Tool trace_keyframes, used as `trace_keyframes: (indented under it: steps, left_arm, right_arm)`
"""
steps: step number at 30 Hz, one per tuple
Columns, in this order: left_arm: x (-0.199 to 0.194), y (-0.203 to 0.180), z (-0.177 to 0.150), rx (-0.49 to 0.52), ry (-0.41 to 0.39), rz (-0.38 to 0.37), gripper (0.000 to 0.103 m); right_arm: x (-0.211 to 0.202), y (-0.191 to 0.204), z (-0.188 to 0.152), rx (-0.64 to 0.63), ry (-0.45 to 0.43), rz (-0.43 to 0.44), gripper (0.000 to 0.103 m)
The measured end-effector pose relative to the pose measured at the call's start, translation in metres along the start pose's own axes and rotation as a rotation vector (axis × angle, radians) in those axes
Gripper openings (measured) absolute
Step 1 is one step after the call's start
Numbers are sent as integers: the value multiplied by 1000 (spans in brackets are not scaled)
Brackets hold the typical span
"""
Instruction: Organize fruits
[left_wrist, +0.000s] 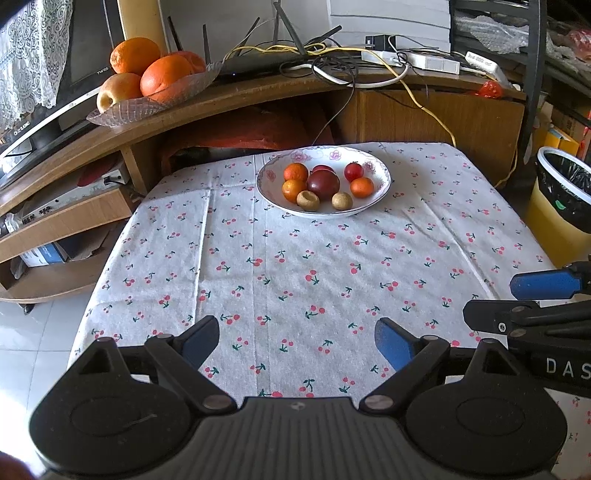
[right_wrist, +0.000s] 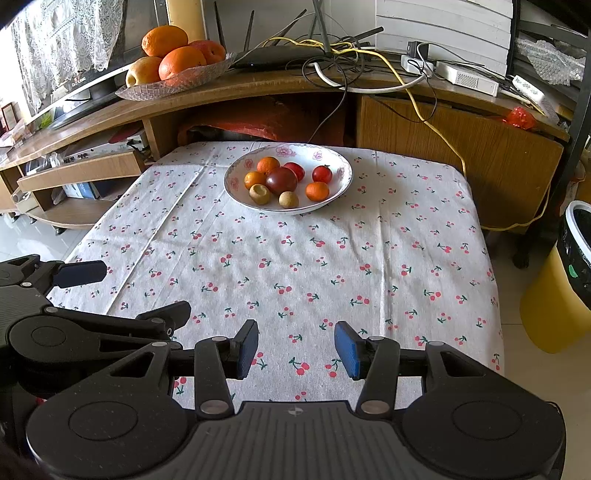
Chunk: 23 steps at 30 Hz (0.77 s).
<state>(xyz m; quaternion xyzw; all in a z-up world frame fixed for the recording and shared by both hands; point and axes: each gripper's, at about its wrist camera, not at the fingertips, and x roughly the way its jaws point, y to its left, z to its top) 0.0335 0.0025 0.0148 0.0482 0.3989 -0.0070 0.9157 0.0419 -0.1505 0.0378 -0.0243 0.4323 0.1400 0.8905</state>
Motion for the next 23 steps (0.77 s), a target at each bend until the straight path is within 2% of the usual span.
trace_keyframes:
  steps: [23]
  left_arm:
    - [-3, 0, 0, 10, -26, 13, 99]
  right_arm:
    - [-3, -1, 2, 11, -9, 3, 43]
